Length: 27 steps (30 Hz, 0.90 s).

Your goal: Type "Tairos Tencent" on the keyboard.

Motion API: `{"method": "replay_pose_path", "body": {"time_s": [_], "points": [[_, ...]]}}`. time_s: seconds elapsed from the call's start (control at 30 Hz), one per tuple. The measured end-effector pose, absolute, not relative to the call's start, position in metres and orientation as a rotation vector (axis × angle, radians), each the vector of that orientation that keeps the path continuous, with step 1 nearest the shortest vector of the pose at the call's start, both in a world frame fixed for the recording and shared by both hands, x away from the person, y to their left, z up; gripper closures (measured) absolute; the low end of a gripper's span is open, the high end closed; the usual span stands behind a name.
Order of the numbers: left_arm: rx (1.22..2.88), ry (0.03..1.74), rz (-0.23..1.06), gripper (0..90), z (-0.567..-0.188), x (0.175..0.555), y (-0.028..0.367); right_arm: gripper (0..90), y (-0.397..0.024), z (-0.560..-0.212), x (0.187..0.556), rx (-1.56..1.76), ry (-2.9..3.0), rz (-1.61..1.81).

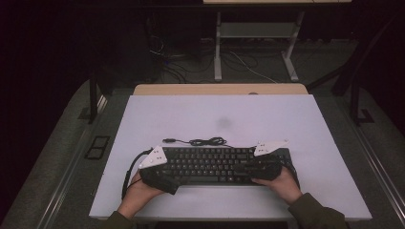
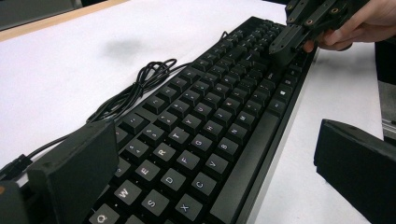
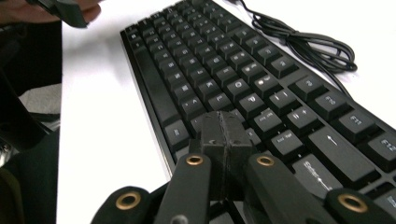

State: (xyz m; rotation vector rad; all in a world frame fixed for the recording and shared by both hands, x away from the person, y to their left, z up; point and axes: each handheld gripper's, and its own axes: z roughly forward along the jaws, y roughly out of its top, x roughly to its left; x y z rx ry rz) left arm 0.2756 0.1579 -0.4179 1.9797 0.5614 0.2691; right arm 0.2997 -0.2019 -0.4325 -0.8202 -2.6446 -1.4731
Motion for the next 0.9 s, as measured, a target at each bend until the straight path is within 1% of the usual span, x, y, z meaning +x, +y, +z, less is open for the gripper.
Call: {"method": "replay_pose_path", "body": {"time_s": [0.57, 0.9], "points": [[1.984, 0.564, 0.271, 0.0, -0.4181, 0.2759, 0.1581, 89.3, -0.2010, -0.4399, 0.3005, -0.848, -2.737, -1.338], [1.982, 0.568, 0.277, 0.0, -0.4175, 0.2756, 0.1591, 89.3, -0.1998, -0.4421, 0.3000, -0.850, -2.746, -1.322]]}}
